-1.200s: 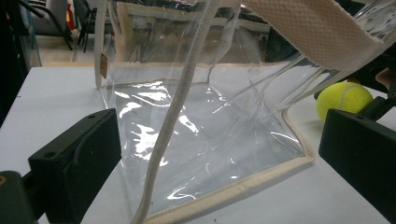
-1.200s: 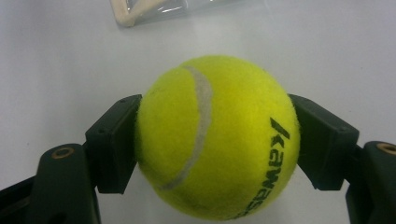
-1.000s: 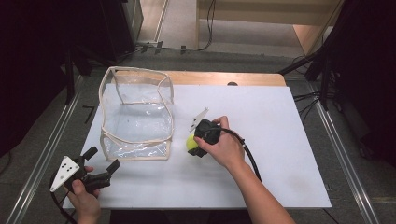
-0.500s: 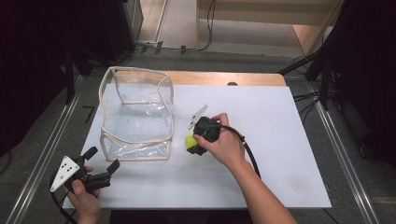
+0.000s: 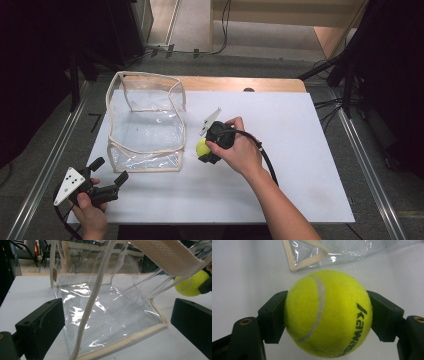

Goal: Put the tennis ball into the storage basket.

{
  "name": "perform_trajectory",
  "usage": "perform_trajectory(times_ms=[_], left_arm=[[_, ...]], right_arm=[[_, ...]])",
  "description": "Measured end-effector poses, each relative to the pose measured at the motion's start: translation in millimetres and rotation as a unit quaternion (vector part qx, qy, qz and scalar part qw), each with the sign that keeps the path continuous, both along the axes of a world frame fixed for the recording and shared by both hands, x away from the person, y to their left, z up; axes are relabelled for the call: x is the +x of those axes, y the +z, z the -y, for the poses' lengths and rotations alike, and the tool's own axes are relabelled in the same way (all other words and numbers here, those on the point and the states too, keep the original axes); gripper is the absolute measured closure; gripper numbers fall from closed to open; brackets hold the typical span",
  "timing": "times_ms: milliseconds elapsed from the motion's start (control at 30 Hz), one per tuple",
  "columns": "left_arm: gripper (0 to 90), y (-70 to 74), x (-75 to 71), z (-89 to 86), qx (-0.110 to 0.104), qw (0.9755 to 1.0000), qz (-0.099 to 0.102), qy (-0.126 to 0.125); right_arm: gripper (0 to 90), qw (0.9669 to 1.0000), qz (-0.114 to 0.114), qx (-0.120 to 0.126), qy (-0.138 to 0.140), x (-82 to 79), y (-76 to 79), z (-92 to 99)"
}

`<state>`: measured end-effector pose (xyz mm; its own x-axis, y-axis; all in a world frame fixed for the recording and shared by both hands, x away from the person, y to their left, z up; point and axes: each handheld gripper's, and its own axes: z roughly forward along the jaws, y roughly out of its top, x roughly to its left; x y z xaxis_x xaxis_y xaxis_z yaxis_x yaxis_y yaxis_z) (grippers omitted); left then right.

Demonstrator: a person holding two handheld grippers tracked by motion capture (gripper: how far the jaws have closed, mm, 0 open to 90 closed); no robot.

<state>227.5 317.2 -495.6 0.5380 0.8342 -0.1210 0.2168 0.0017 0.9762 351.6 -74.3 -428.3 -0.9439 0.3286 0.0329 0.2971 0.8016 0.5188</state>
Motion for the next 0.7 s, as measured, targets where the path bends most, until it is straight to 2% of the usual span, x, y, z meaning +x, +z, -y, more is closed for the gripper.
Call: perform_trajectory(times_ms=[700], left_arm=[[0.0,0.0,0.0,0.4,0.001,1.0000,0.000,-0.001]], right_arm=[[22.7,0.9999,-0.001,0.010,0.013,4.8,17.8,-1.6]])
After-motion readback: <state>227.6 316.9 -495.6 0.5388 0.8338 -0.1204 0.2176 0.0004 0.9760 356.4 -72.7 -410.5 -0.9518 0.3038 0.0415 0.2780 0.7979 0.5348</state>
